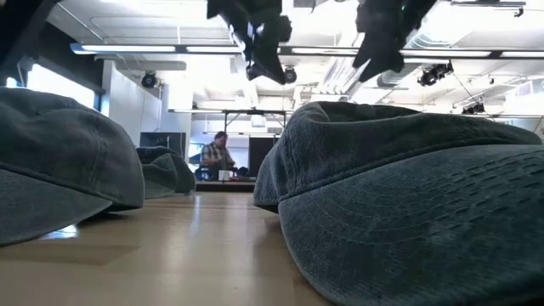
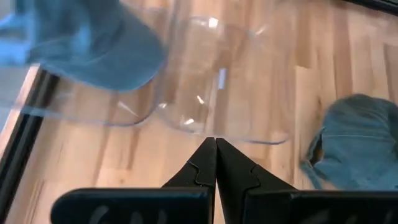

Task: Pick & Place hat
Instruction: Put the bottom black cap into the bottom transparent bin

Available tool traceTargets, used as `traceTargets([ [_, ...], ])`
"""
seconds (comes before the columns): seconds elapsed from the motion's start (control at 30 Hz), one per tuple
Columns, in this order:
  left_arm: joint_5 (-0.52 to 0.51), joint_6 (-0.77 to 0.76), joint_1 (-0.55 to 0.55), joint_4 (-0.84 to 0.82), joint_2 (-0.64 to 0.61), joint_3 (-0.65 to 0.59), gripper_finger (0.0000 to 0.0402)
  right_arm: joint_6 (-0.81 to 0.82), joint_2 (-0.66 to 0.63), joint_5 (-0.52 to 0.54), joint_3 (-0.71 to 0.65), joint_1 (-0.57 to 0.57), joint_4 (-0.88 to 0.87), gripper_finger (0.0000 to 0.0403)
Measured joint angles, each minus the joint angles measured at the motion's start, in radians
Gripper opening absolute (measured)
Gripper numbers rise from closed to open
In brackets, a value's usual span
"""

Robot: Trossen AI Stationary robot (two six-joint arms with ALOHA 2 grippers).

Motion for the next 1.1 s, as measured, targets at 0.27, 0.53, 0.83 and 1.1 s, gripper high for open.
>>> traceTargets([
  [0.27, -0.112, -0.118, -0.209, 0.016, -0.108, -0.153, 0.0001, 0.265, -0.143, 0.051, -0.151, 0.393, 0.039, 0.0263],
  [0.53, -0.264, -0.465, -0.481, 0.074, -0.153, -0.187, 0.0, 0.521, -0.243, 0.115, -0.453, 0.82, 0.323, 0.0263],
  [0.83, -0.473, -0.925, -0.784, 0.076, -0.123, -0.197, 0.0, 0.548, -0.071, 0.436, -0.555, 1.137, 0.568, 0.0263],
  [1.1, -0.503, -1.175, -0.87, 0.128, -0.101, -0.224, 0.0, 0.487, 0.14, 0.446, -0.559, 1.08, 0.765, 0.0256],
])
